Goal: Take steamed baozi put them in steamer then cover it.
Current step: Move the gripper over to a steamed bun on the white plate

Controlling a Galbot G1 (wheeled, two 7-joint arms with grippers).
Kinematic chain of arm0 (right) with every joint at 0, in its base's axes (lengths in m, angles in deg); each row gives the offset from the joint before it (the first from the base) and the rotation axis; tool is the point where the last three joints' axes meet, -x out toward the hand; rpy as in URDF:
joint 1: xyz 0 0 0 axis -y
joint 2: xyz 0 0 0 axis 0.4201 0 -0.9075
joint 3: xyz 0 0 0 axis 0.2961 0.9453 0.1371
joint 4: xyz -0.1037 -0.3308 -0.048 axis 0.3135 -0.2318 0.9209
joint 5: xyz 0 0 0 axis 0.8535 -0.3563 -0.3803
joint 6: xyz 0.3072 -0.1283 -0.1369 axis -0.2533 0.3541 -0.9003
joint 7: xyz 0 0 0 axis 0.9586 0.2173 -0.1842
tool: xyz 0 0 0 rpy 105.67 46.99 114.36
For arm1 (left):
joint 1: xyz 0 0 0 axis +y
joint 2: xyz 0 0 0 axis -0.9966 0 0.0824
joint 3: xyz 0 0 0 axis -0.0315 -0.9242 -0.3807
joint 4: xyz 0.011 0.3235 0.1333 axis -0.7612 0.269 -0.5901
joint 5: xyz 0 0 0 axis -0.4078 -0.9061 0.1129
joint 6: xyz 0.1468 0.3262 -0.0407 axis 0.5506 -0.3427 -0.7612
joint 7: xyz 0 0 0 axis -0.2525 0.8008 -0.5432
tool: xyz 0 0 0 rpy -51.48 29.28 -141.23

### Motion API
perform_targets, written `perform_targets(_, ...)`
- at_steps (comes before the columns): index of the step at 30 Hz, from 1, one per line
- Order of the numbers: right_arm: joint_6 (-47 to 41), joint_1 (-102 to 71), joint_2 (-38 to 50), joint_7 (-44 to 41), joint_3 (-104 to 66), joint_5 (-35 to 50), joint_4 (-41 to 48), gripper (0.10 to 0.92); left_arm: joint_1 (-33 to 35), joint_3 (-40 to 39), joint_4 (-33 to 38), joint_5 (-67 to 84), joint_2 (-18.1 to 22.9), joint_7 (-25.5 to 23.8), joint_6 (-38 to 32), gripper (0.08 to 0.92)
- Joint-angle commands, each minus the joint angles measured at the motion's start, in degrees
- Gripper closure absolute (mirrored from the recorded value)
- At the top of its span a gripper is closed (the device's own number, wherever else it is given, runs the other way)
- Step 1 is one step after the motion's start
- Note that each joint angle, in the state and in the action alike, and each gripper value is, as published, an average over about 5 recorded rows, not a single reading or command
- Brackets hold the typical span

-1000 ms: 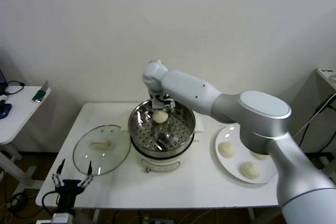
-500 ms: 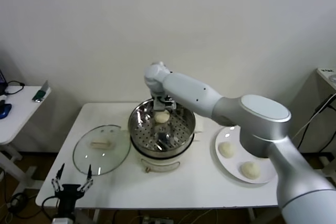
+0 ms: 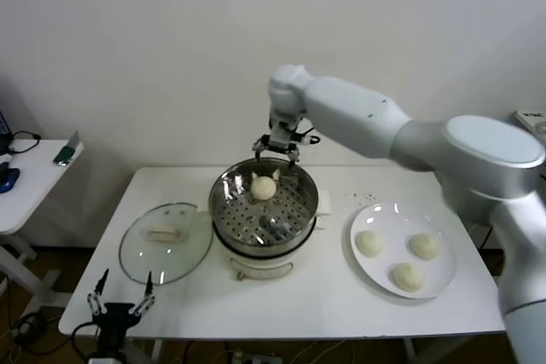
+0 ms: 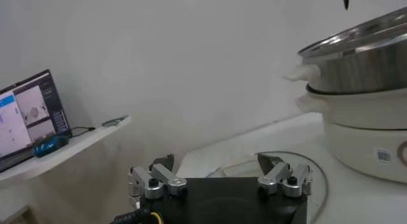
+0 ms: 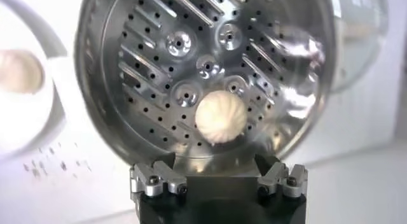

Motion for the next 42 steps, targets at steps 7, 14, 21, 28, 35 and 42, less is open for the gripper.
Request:
perform_targets(7, -38.4, 4.2, 32.7, 3.5, 12.0, 25.1, -22.1, 0.203, -0.7, -0.4, -1.0, 0.9, -0.2, -0.8, -0.1, 0.177)
perform_targets(14, -39.7, -15.4, 39.2, 1.4, -1.4, 14.5, -21.8, 0.203, -1.5, 0.1, -0.6, 2.7, -0.3, 3.0, -0.4, 0.177)
perform_targets(21, -37.5, -32.2, 36.6, 1.2, -16.8, 4.5, -13.6, 0.203, -1.3, 0.6, 1.3, 2.7, -0.5, 2.9, -0.3, 0.177)
perform_targets(28, -37.3, -36.3, 33.0, 2.1, -19.8, 4.2, -11.7, 0.203, -1.5, 0.6, 1.8, 1.7, -0.1, 2.7, 0.5, 0.177)
perform_targets(35, -36.2, -36.5, 28.9, 3.4, -20.8, 3.3, -7.0, 0.203, -1.3, 0.8, 1.3, 1.3, 0.0, 2.6, 0.5, 0.177)
perform_targets(42, -35.4, -36.5, 25.4, 3.3, -21.1, 3.3, -3.2, 0.203, -1.3, 1.4, 0.7, 1.1, -0.1, 2.5, 0.6, 0.177)
